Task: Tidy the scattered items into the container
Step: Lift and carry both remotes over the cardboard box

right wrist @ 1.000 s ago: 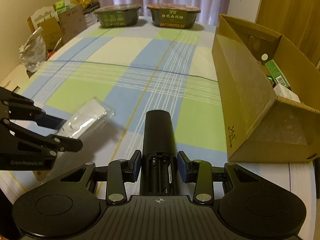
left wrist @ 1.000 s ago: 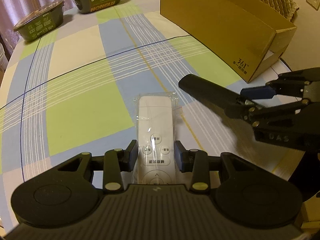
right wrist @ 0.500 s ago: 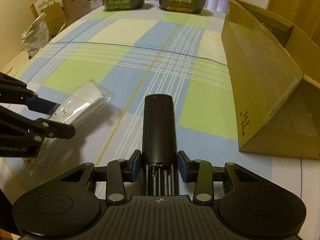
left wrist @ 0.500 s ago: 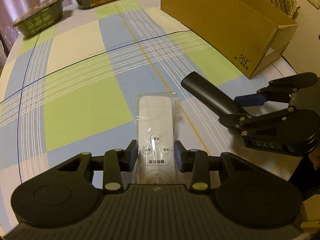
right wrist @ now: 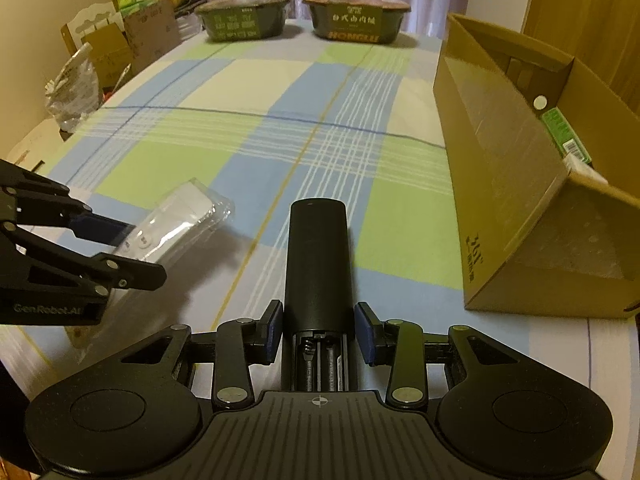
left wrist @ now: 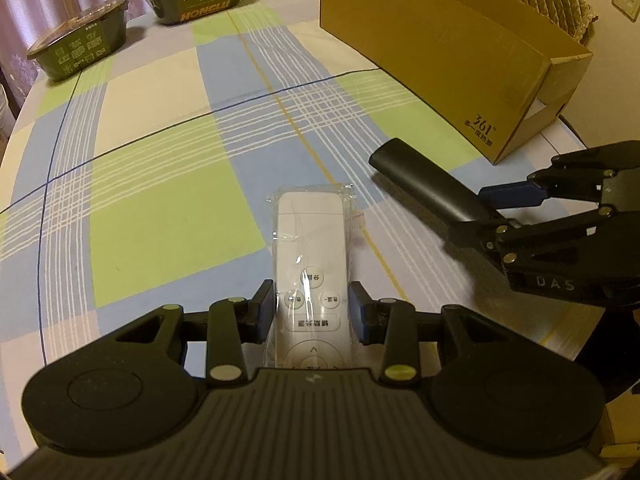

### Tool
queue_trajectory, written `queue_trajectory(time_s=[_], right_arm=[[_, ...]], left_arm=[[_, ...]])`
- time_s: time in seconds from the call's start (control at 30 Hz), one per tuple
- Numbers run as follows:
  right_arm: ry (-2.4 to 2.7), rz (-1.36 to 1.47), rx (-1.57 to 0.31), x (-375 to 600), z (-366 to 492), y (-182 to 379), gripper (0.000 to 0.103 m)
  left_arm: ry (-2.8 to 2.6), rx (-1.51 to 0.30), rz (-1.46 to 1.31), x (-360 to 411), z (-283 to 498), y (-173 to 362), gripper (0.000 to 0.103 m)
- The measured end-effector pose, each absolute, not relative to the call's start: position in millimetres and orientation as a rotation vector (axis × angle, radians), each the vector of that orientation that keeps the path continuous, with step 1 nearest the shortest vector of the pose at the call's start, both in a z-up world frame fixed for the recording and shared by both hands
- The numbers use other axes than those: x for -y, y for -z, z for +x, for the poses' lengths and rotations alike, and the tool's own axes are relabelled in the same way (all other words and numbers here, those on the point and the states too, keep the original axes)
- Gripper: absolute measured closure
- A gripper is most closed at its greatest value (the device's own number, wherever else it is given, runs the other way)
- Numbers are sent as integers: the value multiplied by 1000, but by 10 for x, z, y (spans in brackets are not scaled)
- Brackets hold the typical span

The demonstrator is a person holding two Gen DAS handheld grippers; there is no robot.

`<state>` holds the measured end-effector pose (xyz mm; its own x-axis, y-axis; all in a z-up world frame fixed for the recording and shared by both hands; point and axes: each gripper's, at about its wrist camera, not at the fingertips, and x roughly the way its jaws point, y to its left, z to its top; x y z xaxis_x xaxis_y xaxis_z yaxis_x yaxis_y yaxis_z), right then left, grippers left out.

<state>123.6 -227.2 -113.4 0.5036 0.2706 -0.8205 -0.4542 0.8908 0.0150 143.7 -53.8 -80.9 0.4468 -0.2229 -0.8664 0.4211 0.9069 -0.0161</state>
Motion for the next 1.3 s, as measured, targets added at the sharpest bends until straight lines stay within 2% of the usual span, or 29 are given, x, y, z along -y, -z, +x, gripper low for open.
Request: queue_trajectory(time_s=[1.3], right_arm=[[-427, -205, -740, 2431, 902, 246, 63]], left_arm=[[379, -902, 219, 696, 1096, -37, 70]])
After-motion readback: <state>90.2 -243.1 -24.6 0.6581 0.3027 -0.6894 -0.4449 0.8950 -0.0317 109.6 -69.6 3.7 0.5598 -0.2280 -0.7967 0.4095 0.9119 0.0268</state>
